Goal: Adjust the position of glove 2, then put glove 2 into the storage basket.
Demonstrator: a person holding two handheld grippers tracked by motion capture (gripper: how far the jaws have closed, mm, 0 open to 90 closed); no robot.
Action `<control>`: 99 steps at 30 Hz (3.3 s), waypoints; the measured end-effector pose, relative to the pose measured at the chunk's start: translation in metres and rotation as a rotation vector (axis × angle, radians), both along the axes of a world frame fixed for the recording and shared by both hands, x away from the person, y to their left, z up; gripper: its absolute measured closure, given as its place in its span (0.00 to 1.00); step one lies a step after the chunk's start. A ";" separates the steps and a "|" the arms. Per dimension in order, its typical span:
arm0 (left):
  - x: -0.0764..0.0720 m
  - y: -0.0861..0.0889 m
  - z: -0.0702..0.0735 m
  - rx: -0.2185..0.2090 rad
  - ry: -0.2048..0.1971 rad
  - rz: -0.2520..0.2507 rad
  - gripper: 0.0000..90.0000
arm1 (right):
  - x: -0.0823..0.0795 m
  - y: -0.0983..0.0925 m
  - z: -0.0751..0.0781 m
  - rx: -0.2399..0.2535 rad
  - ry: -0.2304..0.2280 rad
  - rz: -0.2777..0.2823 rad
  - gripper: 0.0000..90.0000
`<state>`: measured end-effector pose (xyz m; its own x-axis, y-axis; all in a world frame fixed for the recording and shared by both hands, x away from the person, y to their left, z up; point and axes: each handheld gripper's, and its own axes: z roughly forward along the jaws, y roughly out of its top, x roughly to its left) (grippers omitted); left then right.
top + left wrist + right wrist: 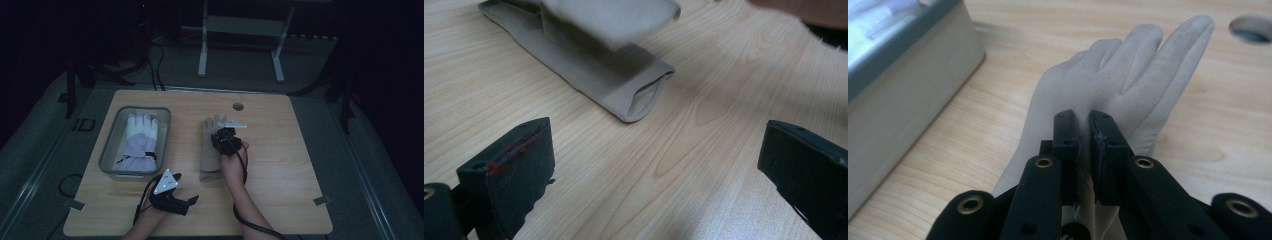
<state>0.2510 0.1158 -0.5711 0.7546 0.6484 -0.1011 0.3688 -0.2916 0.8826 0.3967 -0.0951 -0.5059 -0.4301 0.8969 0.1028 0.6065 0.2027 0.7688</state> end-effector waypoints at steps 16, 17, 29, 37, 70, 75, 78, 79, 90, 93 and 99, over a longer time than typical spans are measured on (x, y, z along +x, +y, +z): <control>-0.001 -0.002 -0.001 0.004 -0.001 0.003 0.02 | -0.005 -0.001 -0.034 -0.015 0.069 -0.007 0.88; 0.000 -0.002 -0.001 0.005 0.000 0.003 0.02 | -0.005 -0.001 -0.034 -0.019 0.069 -0.004 0.88; 0.001 -0.002 0.002 0.007 0.010 0.022 0.02 | -0.010 -0.025 -0.015 -0.026 0.050 0.104 0.44; 0.001 -0.010 0.002 0.015 0.020 -0.004 0.02 | -0.011 -0.060 0.000 -0.005 0.046 0.248 0.21; 0.056 -0.086 0.020 0.408 -0.067 -0.165 0.24 | 0.068 -0.033 -0.017 0.061 0.200 0.192 0.22; 0.067 -0.091 0.015 0.466 -0.017 -0.152 0.33 | 0.080 -0.021 -0.033 0.013 0.267 0.169 0.22; 0.071 -0.092 0.012 0.478 -0.009 -0.157 0.42 | 0.081 -0.017 -0.040 -0.022 0.279 0.172 0.25; 0.072 -0.092 0.012 0.480 -0.009 -0.152 0.45 | 0.081 -0.016 -0.040 -0.033 0.274 0.176 0.29; 0.070 -0.104 0.015 0.583 -0.057 -0.129 0.87 | 0.079 -0.015 -0.038 -0.045 0.283 0.176 0.66; 0.069 -0.103 0.015 0.578 -0.058 -0.128 0.89 | 0.078 -0.014 -0.038 -0.041 0.274 0.169 0.69; 0.068 -0.103 0.016 0.583 -0.063 -0.123 0.90 | 0.078 -0.011 -0.034 -0.063 0.274 0.174 0.72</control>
<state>0.3192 0.0130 -0.5548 0.8205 0.4911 0.2926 0.2538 -0.7716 0.5833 0.4750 -0.1064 -0.5403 -0.5413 0.8208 0.1821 0.7411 0.3634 0.5646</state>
